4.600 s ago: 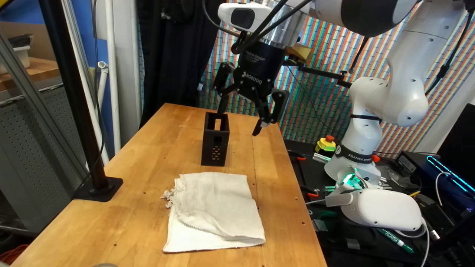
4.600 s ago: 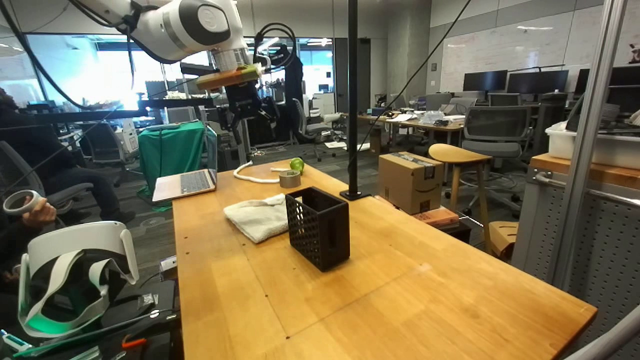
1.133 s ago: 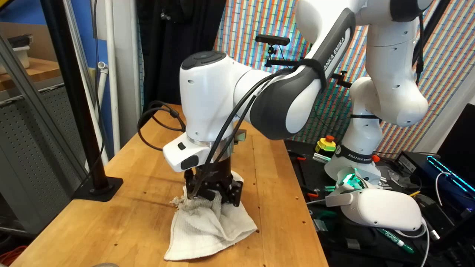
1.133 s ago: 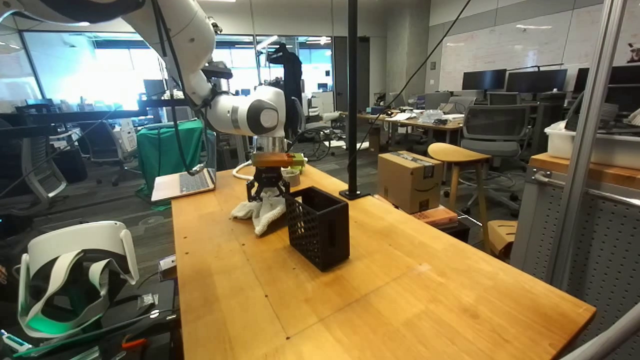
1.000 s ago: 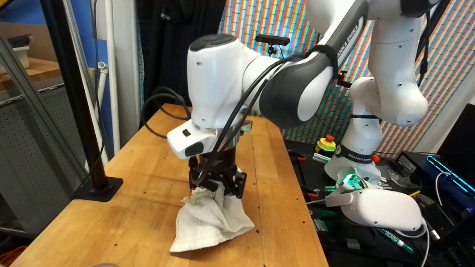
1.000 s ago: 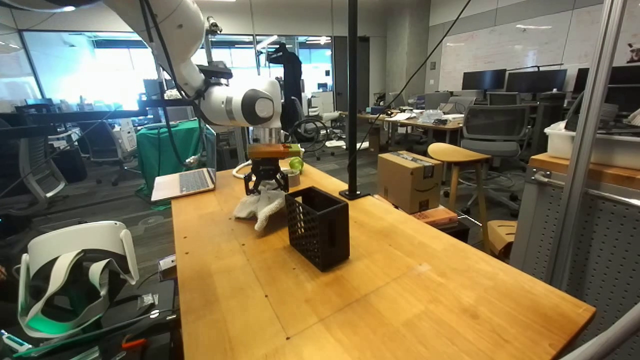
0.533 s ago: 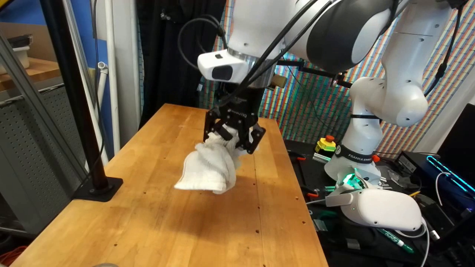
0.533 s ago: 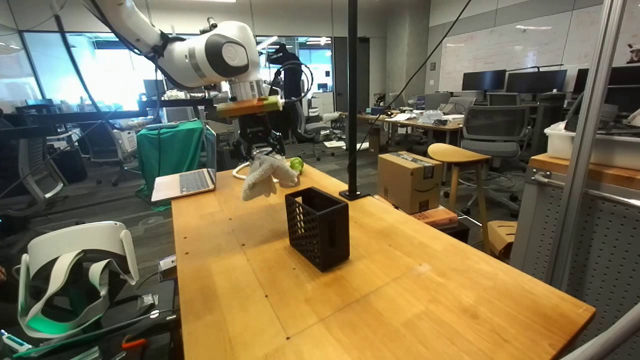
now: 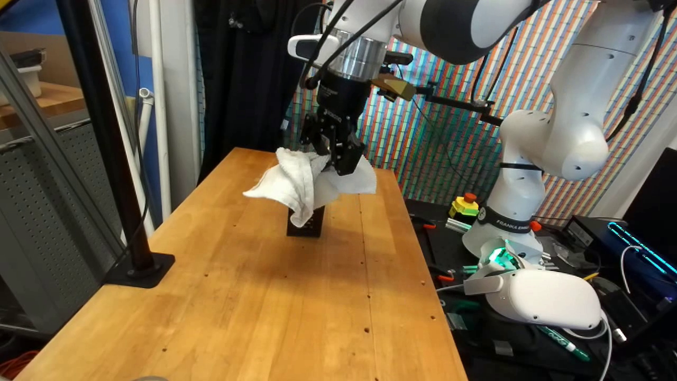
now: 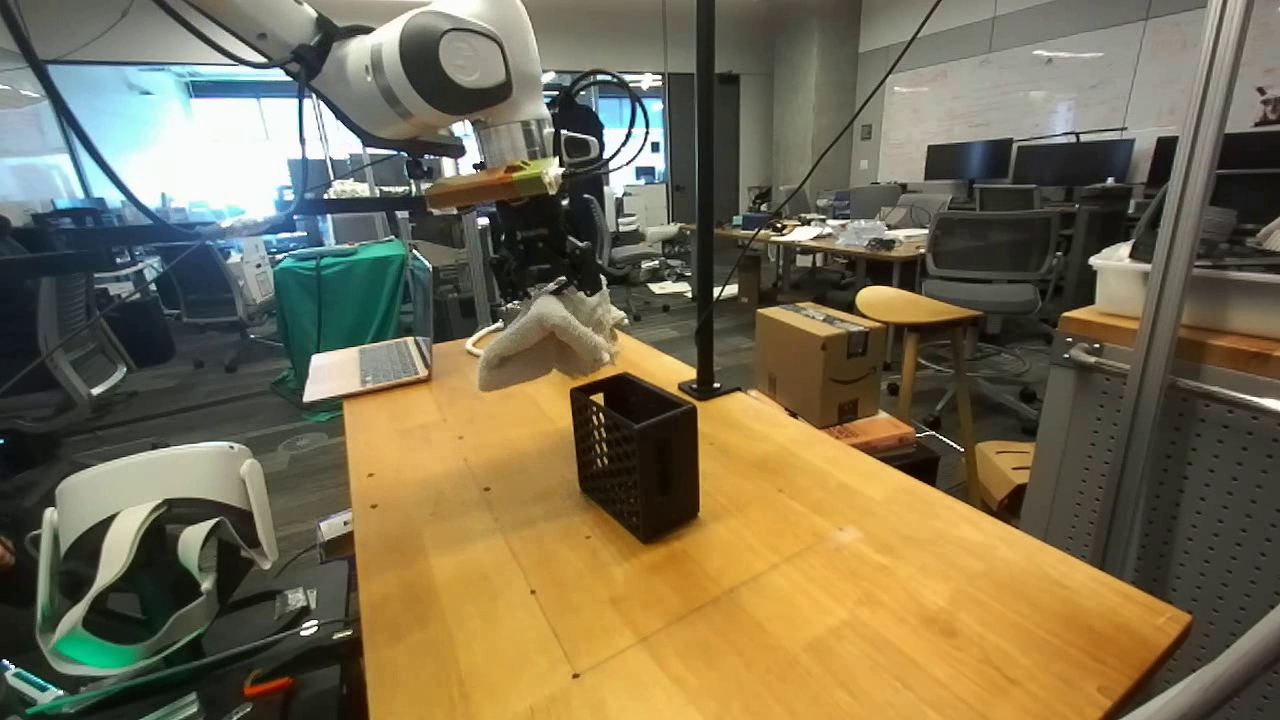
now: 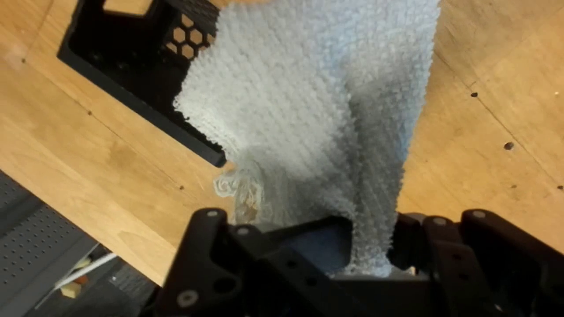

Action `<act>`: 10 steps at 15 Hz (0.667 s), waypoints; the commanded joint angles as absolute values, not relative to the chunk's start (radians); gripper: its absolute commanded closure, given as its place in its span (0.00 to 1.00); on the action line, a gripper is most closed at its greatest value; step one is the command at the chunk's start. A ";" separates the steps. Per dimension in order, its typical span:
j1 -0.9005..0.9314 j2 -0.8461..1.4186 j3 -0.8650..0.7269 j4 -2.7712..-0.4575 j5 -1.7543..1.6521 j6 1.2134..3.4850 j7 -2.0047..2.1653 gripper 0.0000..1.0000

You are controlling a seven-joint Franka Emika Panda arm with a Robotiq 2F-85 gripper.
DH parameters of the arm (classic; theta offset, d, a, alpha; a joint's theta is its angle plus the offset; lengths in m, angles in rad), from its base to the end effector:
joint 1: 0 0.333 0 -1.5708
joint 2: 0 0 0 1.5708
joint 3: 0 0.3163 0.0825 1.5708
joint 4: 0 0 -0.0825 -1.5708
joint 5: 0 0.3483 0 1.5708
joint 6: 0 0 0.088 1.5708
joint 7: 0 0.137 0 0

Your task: Put the towel inside the black cutlery holder

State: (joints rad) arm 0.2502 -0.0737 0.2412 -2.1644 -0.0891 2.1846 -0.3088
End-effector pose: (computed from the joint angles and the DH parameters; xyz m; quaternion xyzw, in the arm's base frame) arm 0.4455 0.2337 0.4242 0.9094 0.4107 0.0496 0.0420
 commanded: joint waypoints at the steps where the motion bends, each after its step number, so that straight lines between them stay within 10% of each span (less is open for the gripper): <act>1: 0.212 -0.103 0.201 -2.177 -0.049 2.178 -0.213 0.98; 10: 0.147 -0.046 0.132 -2.181 0.062 2.208 -0.106 0.95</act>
